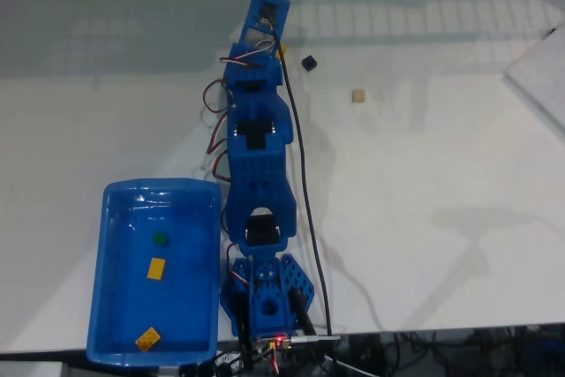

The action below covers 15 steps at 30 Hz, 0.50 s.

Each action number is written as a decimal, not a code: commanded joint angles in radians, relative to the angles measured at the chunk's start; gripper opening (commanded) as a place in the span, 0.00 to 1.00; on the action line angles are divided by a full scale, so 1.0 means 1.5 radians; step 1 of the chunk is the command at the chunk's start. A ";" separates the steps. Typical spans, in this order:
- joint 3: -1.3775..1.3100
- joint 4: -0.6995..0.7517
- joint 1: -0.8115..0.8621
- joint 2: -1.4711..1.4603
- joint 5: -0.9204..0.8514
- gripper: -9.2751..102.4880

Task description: Pick up all the lego then put into the bin

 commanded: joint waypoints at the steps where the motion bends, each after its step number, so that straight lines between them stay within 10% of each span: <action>1: -0.032 0.005 -0.010 0.002 -0.010 0.15; 15: -0.024 0.039 -0.022 0.090 0.018 0.08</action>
